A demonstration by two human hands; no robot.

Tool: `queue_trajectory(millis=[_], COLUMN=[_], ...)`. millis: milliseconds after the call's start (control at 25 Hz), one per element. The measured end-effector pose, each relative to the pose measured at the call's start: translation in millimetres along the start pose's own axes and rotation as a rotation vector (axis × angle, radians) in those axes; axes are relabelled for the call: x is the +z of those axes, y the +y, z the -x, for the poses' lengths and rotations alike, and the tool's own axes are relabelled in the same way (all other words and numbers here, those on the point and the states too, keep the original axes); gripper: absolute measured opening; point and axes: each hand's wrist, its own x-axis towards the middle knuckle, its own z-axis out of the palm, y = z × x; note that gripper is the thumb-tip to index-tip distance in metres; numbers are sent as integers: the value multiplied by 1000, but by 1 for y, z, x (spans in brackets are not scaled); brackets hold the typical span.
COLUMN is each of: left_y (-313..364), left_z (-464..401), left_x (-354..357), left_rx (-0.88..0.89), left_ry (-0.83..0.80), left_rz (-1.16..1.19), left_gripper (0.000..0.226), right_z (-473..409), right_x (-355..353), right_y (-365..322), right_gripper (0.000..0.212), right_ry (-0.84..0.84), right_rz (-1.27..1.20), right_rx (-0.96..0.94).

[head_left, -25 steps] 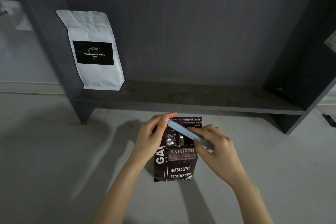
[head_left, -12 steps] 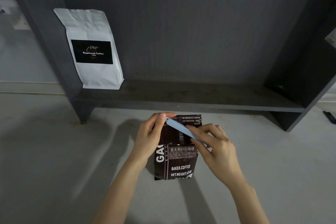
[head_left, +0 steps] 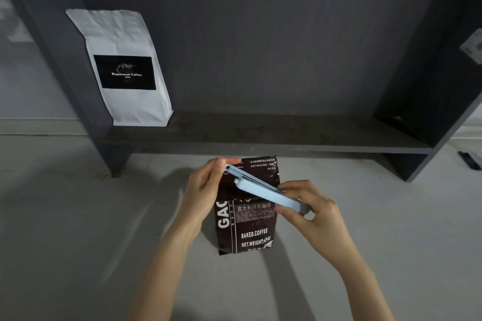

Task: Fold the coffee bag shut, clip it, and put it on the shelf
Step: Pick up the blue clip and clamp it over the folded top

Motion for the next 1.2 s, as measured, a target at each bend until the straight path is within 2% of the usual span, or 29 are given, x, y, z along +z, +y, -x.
queue_trajectory(millis=[120, 320, 480, 720, 840, 1080, 1200], left_y=[0, -1, -1, -1, -1, -2, -2], left_z=[-2, 0, -2, -5, -6, -8, -9], left_x=[0, 2, 3, 0, -1, -3, -3], left_rx=[-15, -23, -12, -34, -34, -46, -42], left_ry=[26, 44, 60, 57, 63, 45, 50], left_rz=[-7, 10, 13, 33, 45, 38, 37], left_gripper=[29, 29, 30, 30, 29, 29, 28], right_z=[5, 8, 8, 8, 10, 9, 8], right_x=[-7, -15, -17, -26, -33, -38, -34], right_y=[2, 8, 6, -5, -6, -11, -11], right_gripper=[6, 28, 15, 11, 38, 30, 45], right_ry=[-19, -86, -139, -160, -231, -254, -249], right_rz=[-28, -62, -87, -397, -470, -488, -503], right_rx=[57, 157, 199, 216, 206, 230, 235])
